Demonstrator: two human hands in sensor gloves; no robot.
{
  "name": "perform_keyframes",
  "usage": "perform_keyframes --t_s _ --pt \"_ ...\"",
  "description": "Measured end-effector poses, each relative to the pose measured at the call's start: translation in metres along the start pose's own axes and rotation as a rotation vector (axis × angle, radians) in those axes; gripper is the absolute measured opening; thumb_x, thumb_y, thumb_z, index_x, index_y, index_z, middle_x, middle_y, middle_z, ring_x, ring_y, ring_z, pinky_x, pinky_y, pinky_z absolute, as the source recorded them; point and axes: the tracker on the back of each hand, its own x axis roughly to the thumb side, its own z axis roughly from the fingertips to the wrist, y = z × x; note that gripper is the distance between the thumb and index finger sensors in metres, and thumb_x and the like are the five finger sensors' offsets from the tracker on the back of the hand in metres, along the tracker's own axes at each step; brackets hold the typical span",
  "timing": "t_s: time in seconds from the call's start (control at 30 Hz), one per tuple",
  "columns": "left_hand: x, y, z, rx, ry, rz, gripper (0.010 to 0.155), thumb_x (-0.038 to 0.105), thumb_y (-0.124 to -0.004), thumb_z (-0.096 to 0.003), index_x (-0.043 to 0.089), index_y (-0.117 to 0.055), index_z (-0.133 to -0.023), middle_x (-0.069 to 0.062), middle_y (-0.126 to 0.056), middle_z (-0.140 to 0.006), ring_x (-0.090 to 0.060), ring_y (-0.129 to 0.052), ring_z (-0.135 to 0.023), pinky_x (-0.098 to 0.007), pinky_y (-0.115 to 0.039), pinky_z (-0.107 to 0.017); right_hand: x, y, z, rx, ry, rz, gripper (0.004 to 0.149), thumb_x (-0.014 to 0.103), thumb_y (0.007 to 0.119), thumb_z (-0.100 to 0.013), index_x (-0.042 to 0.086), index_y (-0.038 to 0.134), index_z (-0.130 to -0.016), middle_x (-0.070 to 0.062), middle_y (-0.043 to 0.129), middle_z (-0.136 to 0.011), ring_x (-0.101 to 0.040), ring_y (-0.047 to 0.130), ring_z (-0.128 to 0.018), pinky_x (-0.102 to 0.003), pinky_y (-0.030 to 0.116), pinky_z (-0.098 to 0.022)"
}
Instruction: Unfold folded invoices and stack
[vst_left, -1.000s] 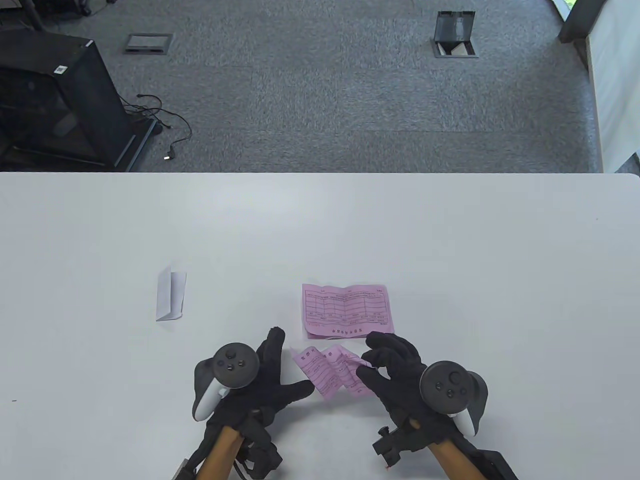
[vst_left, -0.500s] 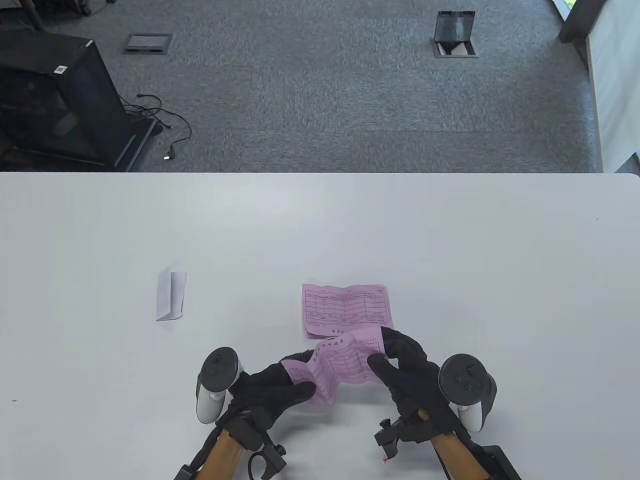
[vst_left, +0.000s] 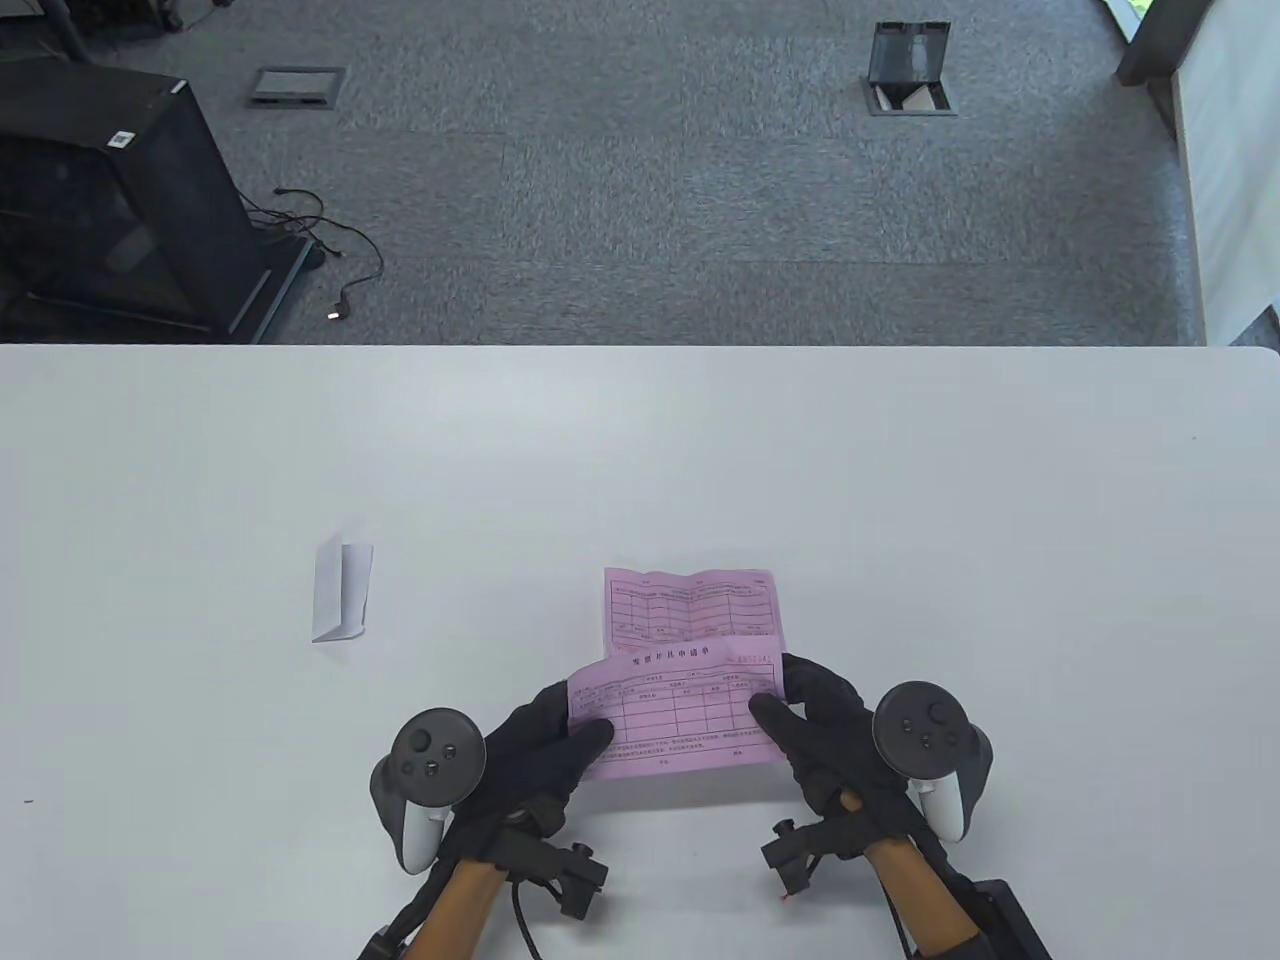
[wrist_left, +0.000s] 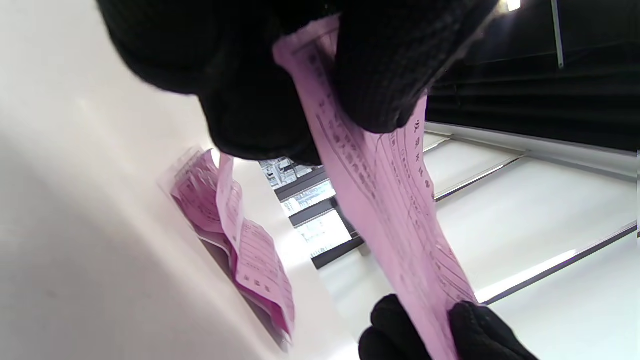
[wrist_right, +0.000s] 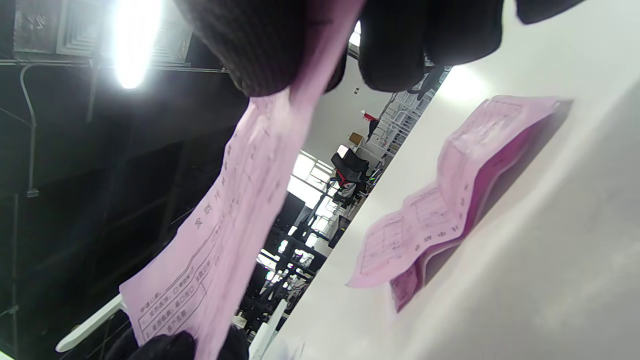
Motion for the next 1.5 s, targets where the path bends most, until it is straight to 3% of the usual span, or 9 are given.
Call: perform_keyframes --t_s 0.13,0.37,0.6,0.77,0.9,1.07,1.2,1.3,1.5 --pt "0.012 0.002 -0.017 0.038 0.03 -0.173 0.056 0.034 -0.093 -0.0446 0.022 -0.075 -0.096 -0.006 -0.103 -0.067 -0.021 -0.099 -0.047 -0.033 -0.086 -0.034 0.002 -0.002 -0.012 -0.019 0.031 0.106 0.034 0.041 0.077 -0.046 0.023 0.078 -0.074 -0.013 0.074 -0.096 -0.046 0.065 -0.092 -0.066 0.052 -0.066" --pt "0.031 -0.001 -0.063 0.06 0.144 -0.367 0.063 0.039 -0.095 -0.0419 0.022 -0.073 -0.099 -0.004 -0.101 -0.062 -0.019 -0.097 -0.043 -0.032 -0.084 -0.033 0.017 -0.005 -0.056 -0.067 0.079 0.329 0.034 0.041 0.077 -0.046 0.025 0.078 -0.075 -0.013 0.074 -0.096 -0.046 0.064 -0.092 -0.066 0.052 -0.066" --pt "0.034 -0.023 -0.104 0.005 0.246 -0.587 0.068 0.043 -0.095 -0.0406 0.022 -0.071 -0.1 -0.002 -0.101 -0.059 -0.018 -0.096 -0.042 -0.032 -0.083 -0.032 0.012 0.012 -0.098 -0.015 0.135 0.701 0.033 0.044 0.076 -0.046 0.025 0.078 -0.073 -0.014 0.073 -0.097 -0.047 0.063 -0.093 -0.066 0.051 -0.067" --pt "0.027 -0.041 -0.124 -0.066 0.295 -0.704 0.071 0.044 -0.094 -0.0406 0.021 -0.067 -0.103 -0.002 -0.1 -0.059 -0.018 -0.096 -0.043 -0.032 -0.083 -0.033 -0.005 0.029 -0.115 0.039 0.182 0.803 0.033 0.044 0.076 -0.046 0.025 0.079 -0.073 -0.015 0.072 -0.098 -0.048 0.062 -0.094 -0.067 0.051 -0.067" --pt "0.016 -0.048 -0.131 -0.097 0.328 -0.707 0.073 0.043 -0.094 -0.0412 0.02 -0.065 -0.104 -0.003 -0.1 -0.06 -0.019 -0.096 -0.044 -0.033 -0.082 -0.033 -0.023 0.039 -0.123 0.109 0.242 0.805 0.033 0.044 0.076 -0.045 0.024 0.08 -0.072 -0.014 0.066 -0.098 -0.047 0.059 -0.094 -0.066 0.051 -0.066" --pt "0.003 -0.055 -0.134 -0.13 0.369 -0.724 0.078 0.045 -0.093 -0.0409 0.017 -0.061 -0.106 -0.003 -0.1 -0.059 -0.02 -0.095 -0.046 -0.034 -0.082 -0.035 -0.024 0.042 -0.123 0.117 0.267 0.87 0.034 0.044 0.077 -0.046 0.026 0.074 -0.074 -0.009 0.059 -0.099 -0.043 0.055 -0.095 -0.063 0.052 -0.068" --pt "0.003 -0.058 -0.133 -0.091 0.39 -0.805 0.088 0.05 -0.093 -0.0386 0.015 -0.054 -0.109 0.002 -0.096 -0.056 -0.017 -0.093 -0.042 -0.033 -0.081 -0.034 -0.025 0.038 -0.12 0.081 0.346 0.881 0.049 0.049 0.076 -0.044 0.024 0.064 -0.084 -0.011 0.055 -0.102 -0.048 0.051 -0.097 -0.066 0.05 -0.067" --pt "0.005 -0.054 -0.132 -0.081 0.427 -0.935 0.093 0.055 -0.09 -0.0371 0.016 -0.049 -0.111 0.001 -0.094 -0.062 -0.018 -0.092 -0.049 -0.035 -0.08 -0.039 -0.029 0.033 -0.118 0.066 0.397 0.89 0.06 0.055 0.075 -0.041 0.022 0.059 -0.089 -0.012 0.052 -0.103 -0.05 0.049 -0.097 -0.067 0.048 -0.067" --pt "0.004 -0.054 -0.13 -0.066 0.43 -0.961 0.094 0.057 -0.089 -0.0363 0.017 -0.048 -0.111 0.0 -0.093 -0.064 -0.02 -0.091 -0.051 -0.036 -0.079 -0.041 -0.03 0.032 -0.117 0.071 0.405 0.867 0.063 0.056 0.075 -0.041 0.02 0.057 -0.091 -0.014 0.05 -0.104 -0.051 0.046 -0.098 -0.067 0.047 -0.067"
